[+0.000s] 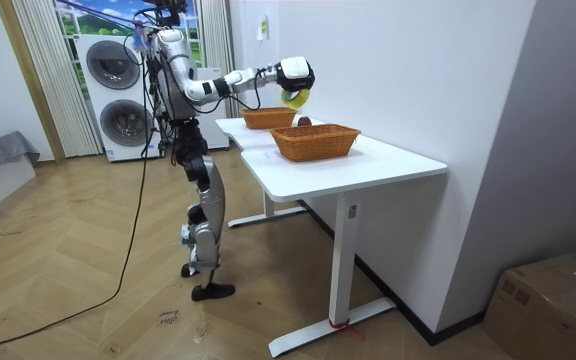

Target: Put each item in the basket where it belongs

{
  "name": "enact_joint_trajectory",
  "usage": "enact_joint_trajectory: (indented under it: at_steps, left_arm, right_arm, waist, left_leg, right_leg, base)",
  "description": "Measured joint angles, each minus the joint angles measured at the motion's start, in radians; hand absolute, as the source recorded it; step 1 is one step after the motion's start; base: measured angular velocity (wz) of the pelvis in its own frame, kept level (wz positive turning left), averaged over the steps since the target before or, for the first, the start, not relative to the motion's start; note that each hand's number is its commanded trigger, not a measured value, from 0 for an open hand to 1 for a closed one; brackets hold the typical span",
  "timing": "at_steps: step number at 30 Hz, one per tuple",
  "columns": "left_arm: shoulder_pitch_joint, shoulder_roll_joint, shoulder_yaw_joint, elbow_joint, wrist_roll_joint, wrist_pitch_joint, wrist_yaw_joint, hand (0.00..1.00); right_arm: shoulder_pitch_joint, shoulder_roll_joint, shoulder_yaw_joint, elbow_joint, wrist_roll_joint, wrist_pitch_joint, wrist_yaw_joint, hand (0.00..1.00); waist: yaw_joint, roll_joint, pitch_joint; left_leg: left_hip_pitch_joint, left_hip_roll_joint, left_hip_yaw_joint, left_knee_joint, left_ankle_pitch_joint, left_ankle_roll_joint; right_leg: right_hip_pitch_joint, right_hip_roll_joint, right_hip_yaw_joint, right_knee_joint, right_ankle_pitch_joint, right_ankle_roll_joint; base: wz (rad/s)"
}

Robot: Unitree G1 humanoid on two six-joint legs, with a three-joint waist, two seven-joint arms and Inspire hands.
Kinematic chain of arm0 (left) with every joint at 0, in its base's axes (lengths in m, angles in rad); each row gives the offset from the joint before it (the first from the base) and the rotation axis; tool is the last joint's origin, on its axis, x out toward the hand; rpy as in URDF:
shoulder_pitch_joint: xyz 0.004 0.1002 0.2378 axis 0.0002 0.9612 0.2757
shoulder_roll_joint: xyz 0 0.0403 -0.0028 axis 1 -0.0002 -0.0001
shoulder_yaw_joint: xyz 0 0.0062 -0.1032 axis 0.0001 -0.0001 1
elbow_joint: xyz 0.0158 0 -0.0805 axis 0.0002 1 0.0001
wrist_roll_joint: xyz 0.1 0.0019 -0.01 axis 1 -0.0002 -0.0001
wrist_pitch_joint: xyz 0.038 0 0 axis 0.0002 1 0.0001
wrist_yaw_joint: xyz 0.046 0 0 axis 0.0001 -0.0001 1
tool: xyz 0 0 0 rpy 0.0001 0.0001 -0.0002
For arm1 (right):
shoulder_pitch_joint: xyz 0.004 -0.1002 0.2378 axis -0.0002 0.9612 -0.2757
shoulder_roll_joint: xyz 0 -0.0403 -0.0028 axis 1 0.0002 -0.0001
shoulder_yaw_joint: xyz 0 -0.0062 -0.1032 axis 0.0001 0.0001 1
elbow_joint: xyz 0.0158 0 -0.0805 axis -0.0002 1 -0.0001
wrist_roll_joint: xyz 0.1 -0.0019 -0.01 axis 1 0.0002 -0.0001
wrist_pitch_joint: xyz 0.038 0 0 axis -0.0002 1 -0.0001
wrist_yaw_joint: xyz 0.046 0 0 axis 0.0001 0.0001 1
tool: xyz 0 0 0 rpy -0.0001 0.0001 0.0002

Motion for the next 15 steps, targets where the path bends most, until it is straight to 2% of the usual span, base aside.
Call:
enact_joint_trajectory:
  at_steps: [5, 11, 15]
  left_arm:
    - [0.004, 0.0, 0.011, 0.0, 0.002, 0.0, 0.001, 0.0]
    - [0.015, 0.001, 0.027, -0.009, 0.003, 0.003, -0.005, 0.0]
    - [0.022, 0.001, 0.026, -0.012, 0.014, 0.011, -0.009, 0.0]
  right_arm:
    - [0.052, -0.004, -0.017, 0.019, 0.071, 0.0, -0.027, 1.0]
    - [0.052, -0.011, -0.097, 0.061, 0.081, 0.0, -0.093, 1.0]
    - [0.052, -0.015, -0.104, 0.094, 0.084, 0.001, -0.128, 1.0]
  waist:
    - [-0.015, 0.002, 0.0011]
    - [-0.039, -0.003, -0.0016]
    - [-0.054, -0.006, -0.0012]
  left_leg:
    - [0.003, 0.0, 0.002, -0.005, 0.0, 0.0]
    - [0.0, 0.0, 0.004, -0.005, 0.0, 0.0]
    - [0.002, 0.002, 0.018, -0.007, 0.0, -0.001]
  right_leg:
    - [0.002, -0.002, 0.0, 0.002, 0.0, 0.0]
    - [-0.002, -0.006, 0.002, 0.002, 0.0, 0.0]
    - [-0.006, 0.003, 0.012, 0.003, 0.0, 0.0]
  base:
    - [0.0]
    - [-0.01]
    - [-0.08]
